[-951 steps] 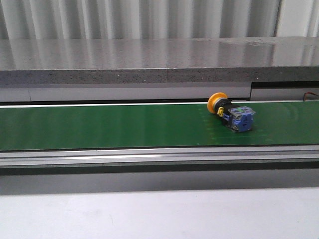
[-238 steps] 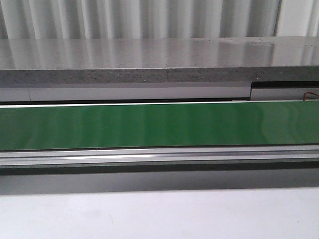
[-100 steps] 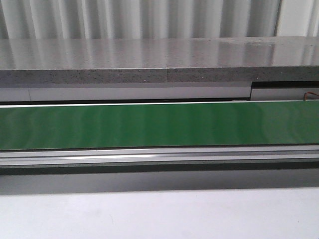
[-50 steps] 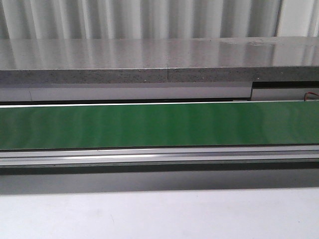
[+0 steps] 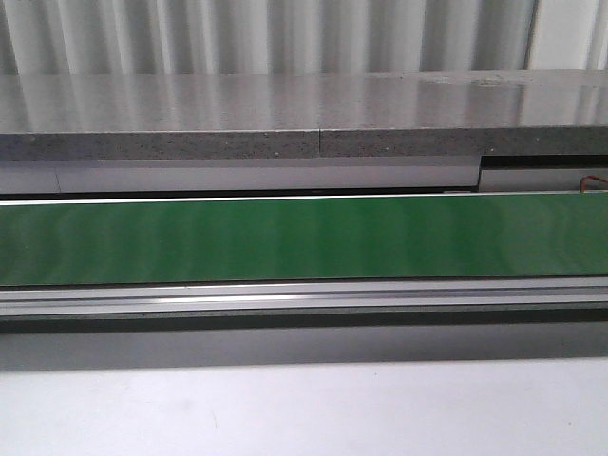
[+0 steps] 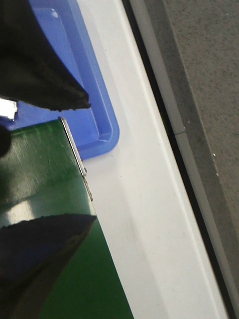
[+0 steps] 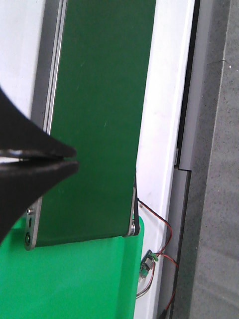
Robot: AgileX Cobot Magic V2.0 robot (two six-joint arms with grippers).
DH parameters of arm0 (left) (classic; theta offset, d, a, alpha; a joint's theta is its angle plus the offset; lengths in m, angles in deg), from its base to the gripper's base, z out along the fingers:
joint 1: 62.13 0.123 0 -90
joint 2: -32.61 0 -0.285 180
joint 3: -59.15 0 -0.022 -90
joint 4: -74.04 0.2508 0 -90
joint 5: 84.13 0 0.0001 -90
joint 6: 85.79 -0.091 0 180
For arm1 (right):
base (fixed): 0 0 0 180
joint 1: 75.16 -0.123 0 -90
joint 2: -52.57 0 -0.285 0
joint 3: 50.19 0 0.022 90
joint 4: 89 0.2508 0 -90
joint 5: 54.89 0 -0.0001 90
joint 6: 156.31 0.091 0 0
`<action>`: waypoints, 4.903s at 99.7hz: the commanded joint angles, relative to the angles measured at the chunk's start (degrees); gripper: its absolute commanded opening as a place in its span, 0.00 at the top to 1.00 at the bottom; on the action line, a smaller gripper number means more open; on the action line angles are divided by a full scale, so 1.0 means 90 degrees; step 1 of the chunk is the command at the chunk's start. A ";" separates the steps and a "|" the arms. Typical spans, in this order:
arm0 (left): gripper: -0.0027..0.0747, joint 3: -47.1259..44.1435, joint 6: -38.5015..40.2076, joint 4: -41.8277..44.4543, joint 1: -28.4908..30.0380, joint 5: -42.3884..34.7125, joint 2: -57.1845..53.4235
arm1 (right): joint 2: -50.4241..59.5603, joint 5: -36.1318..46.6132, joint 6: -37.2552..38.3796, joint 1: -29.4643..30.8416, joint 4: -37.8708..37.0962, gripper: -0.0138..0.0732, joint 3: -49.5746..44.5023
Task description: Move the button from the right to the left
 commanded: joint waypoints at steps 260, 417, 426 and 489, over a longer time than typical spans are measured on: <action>0.99 -0.7210 0.7045 0.4515 -0.2250 -0.5220 -0.8014 | -0.0019 0.0406 -0.0051 0.0007 0.0163 0.92 0.0179; 0.99 -0.7899 0.7495 0.4933 -0.2474 -0.5355 -0.8822 | -0.0019 0.0393 -0.0051 0.0007 0.0163 0.92 0.0179; 0.99 -0.7899 0.7495 0.4933 -0.2474 -0.5355 -0.8822 | -0.0019 0.0393 -0.0051 0.0007 0.0163 0.92 0.0179; 0.99 -0.7899 0.7495 0.4933 -0.2474 -0.5355 -0.8822 | 0.0039 0.1529 0.0525 -0.0749 -0.0374 0.92 -0.0290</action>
